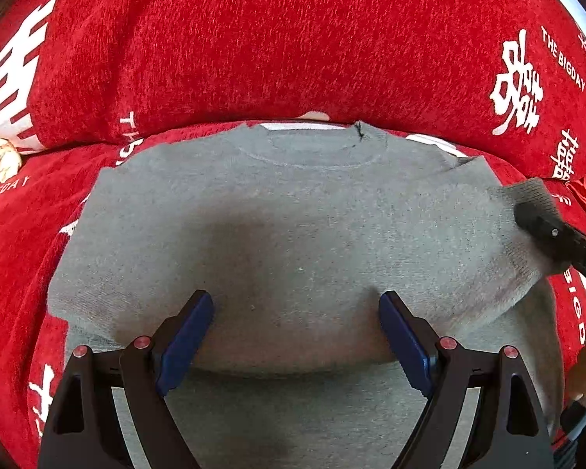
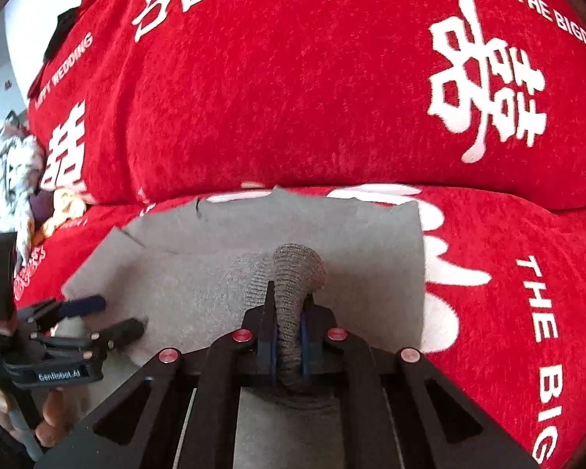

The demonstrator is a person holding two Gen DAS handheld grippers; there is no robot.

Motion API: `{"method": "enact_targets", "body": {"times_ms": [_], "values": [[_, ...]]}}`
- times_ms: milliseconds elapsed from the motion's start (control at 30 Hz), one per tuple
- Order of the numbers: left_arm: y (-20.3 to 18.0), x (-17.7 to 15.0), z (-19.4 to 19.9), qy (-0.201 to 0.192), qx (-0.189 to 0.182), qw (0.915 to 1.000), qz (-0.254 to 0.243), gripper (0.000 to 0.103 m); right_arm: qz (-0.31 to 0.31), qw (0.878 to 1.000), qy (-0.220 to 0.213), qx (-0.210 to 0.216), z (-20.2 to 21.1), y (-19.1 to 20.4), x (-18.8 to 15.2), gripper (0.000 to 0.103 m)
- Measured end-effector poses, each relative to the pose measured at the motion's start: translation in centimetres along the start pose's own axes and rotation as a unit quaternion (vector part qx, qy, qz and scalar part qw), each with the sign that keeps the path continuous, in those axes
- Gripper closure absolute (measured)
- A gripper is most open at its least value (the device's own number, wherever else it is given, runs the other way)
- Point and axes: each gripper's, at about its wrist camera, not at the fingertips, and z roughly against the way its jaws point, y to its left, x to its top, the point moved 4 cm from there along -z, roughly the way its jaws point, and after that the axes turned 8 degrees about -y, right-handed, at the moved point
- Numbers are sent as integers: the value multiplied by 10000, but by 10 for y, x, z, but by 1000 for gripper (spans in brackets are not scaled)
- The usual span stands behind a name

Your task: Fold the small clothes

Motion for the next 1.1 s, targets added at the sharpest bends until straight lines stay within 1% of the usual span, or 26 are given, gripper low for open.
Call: {"method": "enact_targets", "body": {"times_ms": [133, 167, 233, 267, 300, 333, 400, 433, 500, 533, 633, 700, 733, 767, 800, 833, 900, 933, 1000, 1100], "values": [[1, 0, 0, -3, 19, 10000, -19, 15, -21, 9991, 420, -75, -20, -5, -11, 93], [2, 0, 1, -1, 13, 10000, -15, 15, -44, 9987, 504, -104, -21, -8, -14, 87], [4, 1, 3, -9, 24, 10000, -14, 15, -192, 9983, 523, -195, -21, -15, -15, 77], [6, 2, 5, -27, 56, 10000, -15, 15, -272, 9980, 507, -262, -20, -18, -14, 61], [8, 3, 7, -54, 84, 9999, -9, 15, -380, 9973, 459, -425, -16, -24, -12, 48], [11, 5, 9, -97, 111, 9999, 10, 15, -427, 9969, 392, -524, -12, -28, -10, 46], [20, 10, 13, -170, 167, 9997, 115, 15, -369, 9964, 109, -756, 4, -29, -2, 45], [25, 13, 13, -182, 192, 9994, 214, 15, -269, 9968, 12, -747, 10, -23, 1, 45], [32, 17, 8, -109, 244, 9989, 394, 15, 8, 9984, -56, -564, 15, -2, 5, 43], [34, 18, 5, -60, 268, 9987, 420, 15, 147, 9989, -25, -442, 14, 10, 6, 42], [36, 16, -8, 123, 616, 9976, 294, 15, 596, 9978, 277, 36, -2, 51, 1, 41], [43, 13, -11, 127, 705, 9971, 243, 15, 793, 9958, 454, 77, -15, 62, -4, 41], [48, 11, -11, 102, 713, 9972, 220, 15, 871, 9945, 582, 32, -25, 64, -8, 41], [53, 10, -10, 80, 705, 9973, 210, 15, 921, 9927, 766, -137, -35, 58, -13, 41], [58, 9, -8, 79, 681, 9974, 217, 15, 921, 9914, 862, -339, -39, 49, -16, 41], [63, 8, -5, 81, 671, 9974, 235, 15, 749, 9939, 707, -392, -37, 35, -13, 41], [69, 9, -2, 93, 718, 9970, 278, 15, 397, 9945, 691, -678, -30, 16, -7, 41], [72, 9, 2, 77, 800, 9962, 322, 15, 326, 9938, 674, -817, -25, 10, -5, 41], [69, 9, 8, 6, 770, 9963, 373, 15, 272, 9932, 588, -967, -14, 6, -2, 40], [51, 5, 14, -35, 578, 9979, 273, 15, 306, 9965, 457, -627, 4, 29, -2, 40]]}}
